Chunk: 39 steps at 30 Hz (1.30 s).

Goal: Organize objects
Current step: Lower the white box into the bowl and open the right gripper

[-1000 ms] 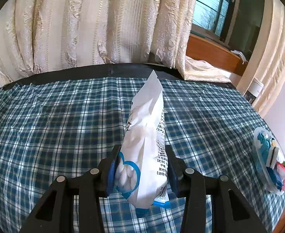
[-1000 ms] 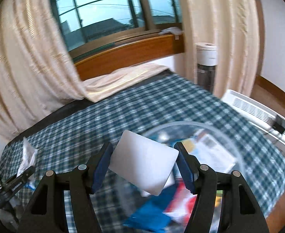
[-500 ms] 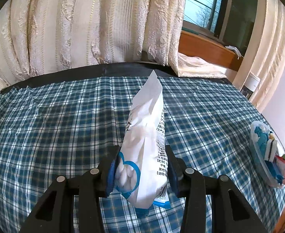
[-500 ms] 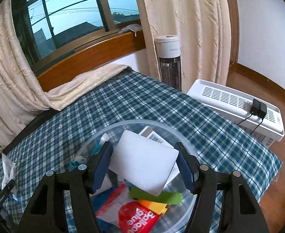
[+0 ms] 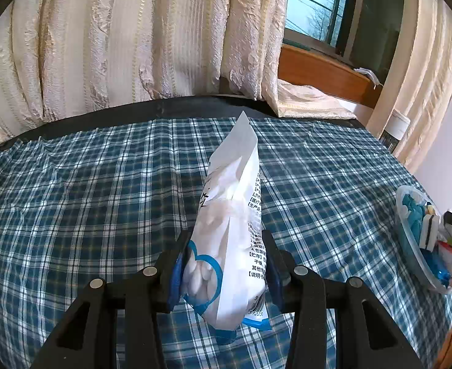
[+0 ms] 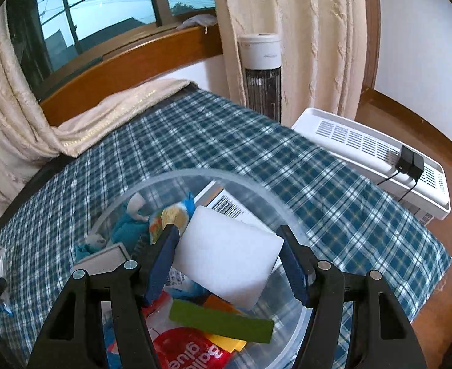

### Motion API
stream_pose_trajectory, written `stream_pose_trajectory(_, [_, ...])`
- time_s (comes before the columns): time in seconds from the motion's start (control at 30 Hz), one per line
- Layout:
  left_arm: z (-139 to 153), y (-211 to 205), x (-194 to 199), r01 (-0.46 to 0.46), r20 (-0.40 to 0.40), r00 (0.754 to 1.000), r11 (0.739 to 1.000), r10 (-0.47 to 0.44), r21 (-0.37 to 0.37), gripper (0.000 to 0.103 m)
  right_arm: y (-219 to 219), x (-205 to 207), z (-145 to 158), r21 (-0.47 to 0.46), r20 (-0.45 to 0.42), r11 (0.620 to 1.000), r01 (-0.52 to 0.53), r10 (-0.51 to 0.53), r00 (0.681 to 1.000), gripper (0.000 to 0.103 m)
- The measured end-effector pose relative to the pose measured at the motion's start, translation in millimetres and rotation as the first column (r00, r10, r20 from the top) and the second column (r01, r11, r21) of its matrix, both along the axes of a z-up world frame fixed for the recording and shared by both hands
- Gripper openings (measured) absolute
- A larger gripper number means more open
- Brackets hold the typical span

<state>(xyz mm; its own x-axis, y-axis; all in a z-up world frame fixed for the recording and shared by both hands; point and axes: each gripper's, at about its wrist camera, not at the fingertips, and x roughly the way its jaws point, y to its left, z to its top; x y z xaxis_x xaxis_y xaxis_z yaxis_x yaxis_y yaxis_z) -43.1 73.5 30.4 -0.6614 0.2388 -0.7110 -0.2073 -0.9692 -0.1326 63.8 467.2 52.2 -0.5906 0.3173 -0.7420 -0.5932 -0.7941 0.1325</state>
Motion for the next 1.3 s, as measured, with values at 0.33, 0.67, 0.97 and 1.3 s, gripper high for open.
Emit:
stream_pose_trajectory(0.33, [-1, 3, 1, 0.01, -0.006, 1.0, 1.0, -0.01, -0.003, 0.047, -2, 2, 4, -0.005, -0.035, 1.0, -0.01, 0.009, 0.999, 0.073])
stream_pose_trajectory(0.67, [0, 9, 1, 0.014, -0.012, 1.0, 1.0, -0.014, -0.013, 0.047, -4, 19, 17, 0.001, -0.123, 1.0, -0.011, 0.011, 0.992, 0.075])
stream_pose_trajectory(0.97, [-11, 10, -5, -0.008, 0.034, 0.999, 0.999, 0.01, -0.033, 0.047, -16, 31, 26, 0.0, -0.182, 0.999, -0.053, 0.052, 0.982, 0.075])
stream_pose_trajectory(1.3, [-18, 11, -8, -0.017, 0.06, 0.998, 0.999, 0.02, -0.052, 0.047, -23, 33, 22, -0.024, -0.196, 0.996, -0.088, 0.082, 0.977, 0.075])
